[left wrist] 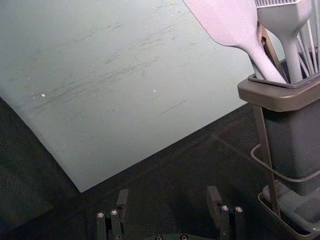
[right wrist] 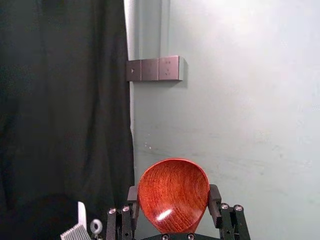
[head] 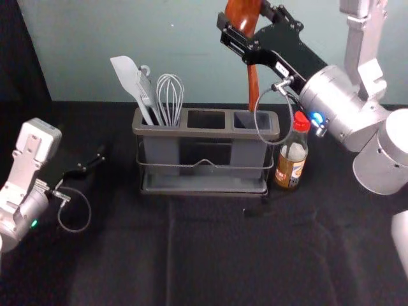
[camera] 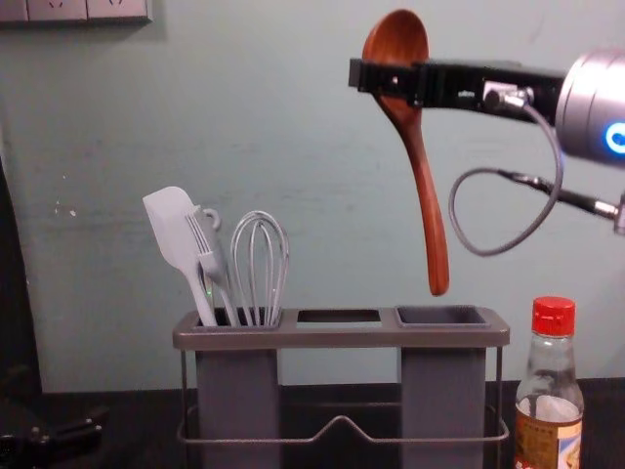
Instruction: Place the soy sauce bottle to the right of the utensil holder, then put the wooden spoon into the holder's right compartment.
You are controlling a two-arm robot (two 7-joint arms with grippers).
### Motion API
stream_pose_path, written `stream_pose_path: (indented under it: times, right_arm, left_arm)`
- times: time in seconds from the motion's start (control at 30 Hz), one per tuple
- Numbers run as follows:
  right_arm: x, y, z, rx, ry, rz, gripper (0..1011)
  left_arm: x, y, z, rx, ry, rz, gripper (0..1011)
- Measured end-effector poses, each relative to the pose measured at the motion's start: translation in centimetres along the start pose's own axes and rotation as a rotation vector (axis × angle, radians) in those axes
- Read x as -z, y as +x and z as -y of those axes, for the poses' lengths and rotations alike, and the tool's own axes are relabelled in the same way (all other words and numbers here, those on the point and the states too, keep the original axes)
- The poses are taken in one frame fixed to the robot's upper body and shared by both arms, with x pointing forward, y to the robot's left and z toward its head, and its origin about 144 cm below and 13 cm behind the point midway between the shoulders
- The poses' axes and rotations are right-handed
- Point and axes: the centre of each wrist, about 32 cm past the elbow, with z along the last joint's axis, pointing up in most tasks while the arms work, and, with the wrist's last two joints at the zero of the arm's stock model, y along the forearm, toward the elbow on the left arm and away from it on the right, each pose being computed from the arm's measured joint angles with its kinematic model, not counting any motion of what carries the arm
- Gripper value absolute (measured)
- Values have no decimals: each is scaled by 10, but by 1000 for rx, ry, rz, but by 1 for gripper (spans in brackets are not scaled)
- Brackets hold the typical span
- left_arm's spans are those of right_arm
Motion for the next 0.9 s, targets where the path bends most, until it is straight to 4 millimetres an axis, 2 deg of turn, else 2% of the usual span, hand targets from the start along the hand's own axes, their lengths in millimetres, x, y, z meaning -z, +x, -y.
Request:
stream_pose_path:
  times: [0.9]
  right_arm:
    - [40, -6, 20, 51, -85, -80, 834]
  left_arm:
    - [0, 0, 0, 0, 0, 0, 1000]
